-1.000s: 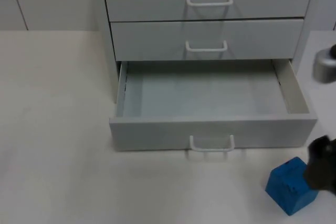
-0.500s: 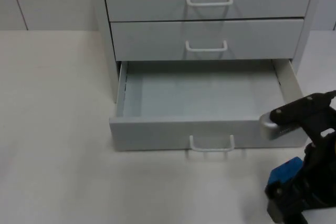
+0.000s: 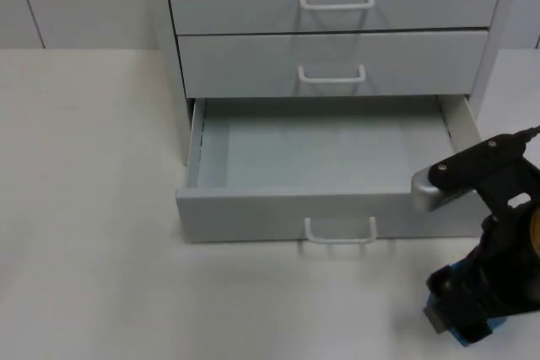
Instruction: Open the drawer with the left hand, place the block into the drawer with the right hand, then close the drawer with the left hand.
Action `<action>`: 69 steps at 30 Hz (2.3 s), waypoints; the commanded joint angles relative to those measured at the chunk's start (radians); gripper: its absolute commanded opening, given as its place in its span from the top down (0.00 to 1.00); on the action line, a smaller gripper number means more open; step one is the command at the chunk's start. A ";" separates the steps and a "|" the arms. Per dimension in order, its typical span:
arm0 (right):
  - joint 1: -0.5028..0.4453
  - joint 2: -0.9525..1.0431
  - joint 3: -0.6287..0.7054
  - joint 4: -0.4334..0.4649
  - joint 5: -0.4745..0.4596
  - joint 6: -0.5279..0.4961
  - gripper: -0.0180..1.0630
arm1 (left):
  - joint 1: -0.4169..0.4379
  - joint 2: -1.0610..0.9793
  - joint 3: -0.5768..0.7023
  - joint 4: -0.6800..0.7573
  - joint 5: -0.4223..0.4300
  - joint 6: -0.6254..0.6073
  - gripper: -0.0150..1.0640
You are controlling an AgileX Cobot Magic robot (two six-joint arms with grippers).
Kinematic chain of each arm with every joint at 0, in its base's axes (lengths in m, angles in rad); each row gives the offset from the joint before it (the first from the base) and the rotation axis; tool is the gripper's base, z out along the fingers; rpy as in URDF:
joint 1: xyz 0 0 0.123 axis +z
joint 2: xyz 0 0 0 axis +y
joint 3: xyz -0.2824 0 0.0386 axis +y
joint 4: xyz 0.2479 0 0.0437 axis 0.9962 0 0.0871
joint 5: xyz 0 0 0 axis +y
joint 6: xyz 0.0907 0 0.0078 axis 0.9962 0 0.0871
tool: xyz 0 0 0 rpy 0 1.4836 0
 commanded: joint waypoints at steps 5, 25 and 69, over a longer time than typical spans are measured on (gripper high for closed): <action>0.004 -0.024 -0.002 -0.034 -0.012 0.031 0.80 | 0.003 -0.008 0.004 -0.006 0.001 -0.007 0.01; 0.086 -0.540 -0.002 0.006 0.263 0.000 0.98 | 0.003 -0.008 0.004 -0.016 -0.003 -0.005 0.01; -0.043 0.134 -0.376 -0.403 0.092 0.538 0.30 | 0.003 -0.008 0.004 -0.029 -0.013 -0.005 0.01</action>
